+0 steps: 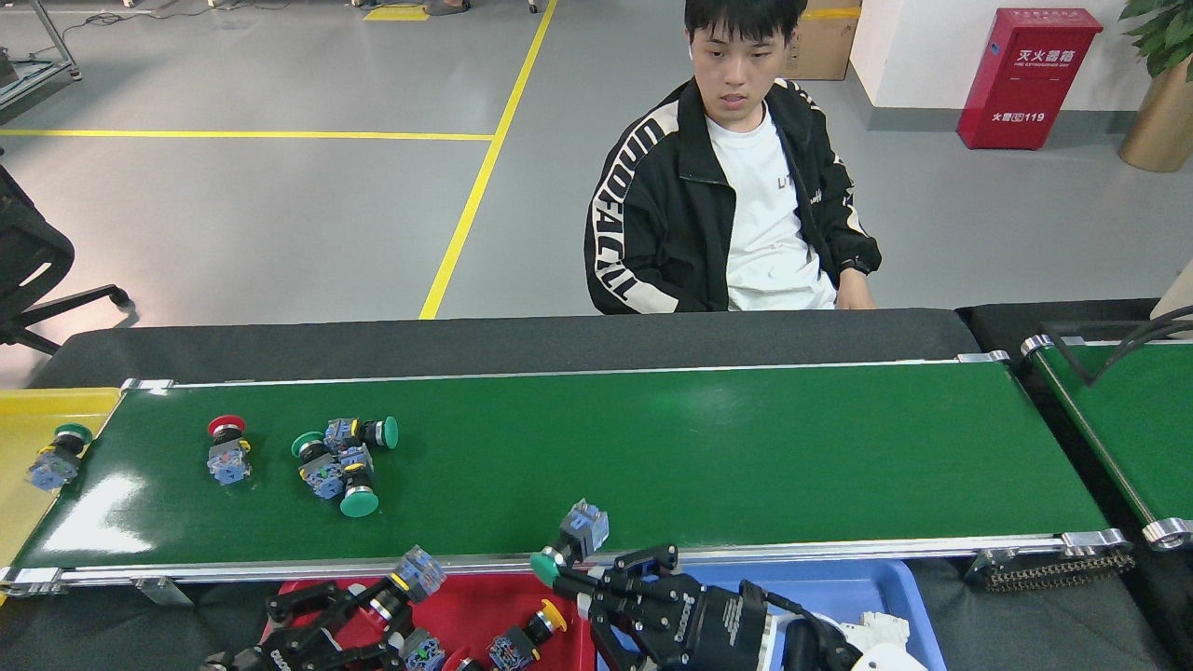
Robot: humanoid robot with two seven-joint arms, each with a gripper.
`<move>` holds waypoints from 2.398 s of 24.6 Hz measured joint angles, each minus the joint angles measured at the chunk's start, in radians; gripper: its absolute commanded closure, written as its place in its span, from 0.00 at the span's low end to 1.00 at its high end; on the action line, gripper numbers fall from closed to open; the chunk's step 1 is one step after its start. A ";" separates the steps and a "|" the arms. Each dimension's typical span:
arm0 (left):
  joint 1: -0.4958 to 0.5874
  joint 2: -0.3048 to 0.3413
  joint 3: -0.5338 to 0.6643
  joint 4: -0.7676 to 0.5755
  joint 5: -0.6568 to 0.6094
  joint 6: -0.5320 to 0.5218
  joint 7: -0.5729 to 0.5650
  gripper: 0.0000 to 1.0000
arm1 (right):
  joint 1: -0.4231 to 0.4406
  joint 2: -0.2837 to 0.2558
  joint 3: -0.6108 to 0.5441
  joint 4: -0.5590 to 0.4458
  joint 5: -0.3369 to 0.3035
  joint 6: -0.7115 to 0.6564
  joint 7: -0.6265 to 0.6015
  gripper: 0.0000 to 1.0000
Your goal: Pick switch part from conveyor to tray
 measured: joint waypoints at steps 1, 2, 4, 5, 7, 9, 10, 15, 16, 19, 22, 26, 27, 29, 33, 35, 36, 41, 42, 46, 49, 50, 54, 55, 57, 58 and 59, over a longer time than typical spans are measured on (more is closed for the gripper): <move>0.000 -0.009 -0.002 0.001 -0.006 0.000 -0.001 0.00 | 0.013 0.001 0.000 -0.002 0.019 -0.012 0.009 0.53; 0.000 -0.019 -0.001 0.003 -0.008 0.000 -0.002 0.00 | 0.030 0.009 -0.002 -0.002 0.036 -0.020 0.023 0.14; 0.000 -0.026 -0.001 0.010 -0.006 0.000 -0.002 0.00 | 0.067 0.065 -0.006 -0.001 0.046 -0.027 0.064 0.01; 0.000 -0.028 0.005 0.014 -0.001 0.000 -0.002 0.00 | 0.072 0.083 -0.008 -0.003 0.046 -0.034 0.081 0.01; 0.000 -0.039 0.066 0.019 0.024 0.000 -0.002 0.00 | 0.072 0.088 -0.027 -0.010 0.046 -0.036 0.099 0.01; 0.000 -0.072 0.176 0.020 0.048 0.000 0.000 0.00 | 0.073 0.090 -0.051 -0.011 0.046 -0.040 0.110 0.01; 0.000 -0.098 0.242 0.021 0.051 0.000 0.002 0.00 | 0.073 0.093 -0.065 -0.013 0.045 -0.040 0.112 0.01; -0.016 -0.138 0.414 0.059 0.051 0.036 -0.035 0.00 | 0.073 0.099 -0.135 -0.013 0.045 -0.035 0.116 0.01; -0.022 -0.138 0.417 0.071 0.051 0.075 -0.045 0.00 | 0.073 0.099 -0.138 -0.013 0.047 -0.034 0.117 0.01; -0.047 -0.138 0.416 0.110 0.052 0.190 -0.066 0.00 | 0.104 0.099 -0.131 -0.013 0.063 -0.029 0.120 0.01; -0.089 -0.138 0.417 0.153 0.051 0.256 -0.070 0.00 | 0.115 0.109 -0.128 -0.013 0.075 -0.035 0.127 0.01; -0.154 -0.129 0.411 0.225 0.019 0.311 -0.071 0.00 | 0.117 0.114 -0.125 -0.013 0.080 -0.040 0.136 0.01; -0.172 -0.127 0.411 0.239 0.008 0.319 -0.071 0.00 | 0.117 0.114 -0.125 -0.013 0.081 -0.040 0.137 0.01; -0.211 -0.127 0.411 0.282 -0.010 0.329 -0.072 0.00 | 0.117 0.114 -0.125 -0.013 0.081 -0.041 0.137 0.01; -0.333 -0.122 0.401 0.429 -0.070 0.353 -0.067 0.00 | 0.117 0.129 -0.124 -0.013 0.083 -0.043 0.138 0.01; -0.401 -0.101 0.396 0.516 -0.095 0.363 -0.051 0.00 | 0.117 0.130 -0.123 -0.013 0.084 -0.044 0.140 0.01; -0.437 -0.084 0.394 0.567 -0.104 0.372 -0.041 0.02 | 0.117 0.131 -0.123 -0.013 0.085 -0.045 0.140 0.01; -0.561 0.048 0.262 0.843 -0.135 0.426 0.065 0.39 | 0.116 0.162 -0.123 -0.013 0.114 -0.048 0.142 0.01; -0.578 0.071 0.235 0.892 -0.133 0.432 0.089 0.54 | 0.116 0.163 -0.123 -0.013 0.117 -0.048 0.142 0.01; -0.615 0.112 0.184 0.989 -0.129 0.443 0.156 0.88 | 0.103 0.199 -0.143 -0.011 0.121 -0.021 0.146 0.01; -0.615 0.114 0.184 0.996 -0.110 0.426 0.166 0.91 | 0.060 0.234 -0.226 -0.014 0.122 0.059 0.146 0.01; -0.614 0.114 0.184 0.996 -0.091 0.418 0.167 0.91 | 0.055 0.234 -0.261 -0.016 0.122 0.101 0.146 0.01; -0.571 0.136 0.183 0.934 0.027 0.354 0.170 0.91 | 0.053 0.230 -0.428 -0.016 0.125 0.278 0.146 0.01; -0.541 0.158 0.185 0.896 0.067 0.327 0.170 0.91 | 0.054 0.226 -0.464 -0.016 0.126 0.325 0.147 0.01; -0.457 0.198 0.202 0.800 0.160 0.280 0.160 0.91 | 0.056 0.215 -0.528 -0.016 0.127 0.421 0.151 0.01; -0.396 0.215 0.216 0.732 0.205 0.256 0.153 0.91 | 0.061 0.203 -0.560 -0.016 0.127 0.481 0.150 0.01; -0.330 0.225 0.232 0.662 0.252 0.226 0.147 0.91 | 0.074 0.183 -0.590 -0.016 0.127 0.538 0.138 0.01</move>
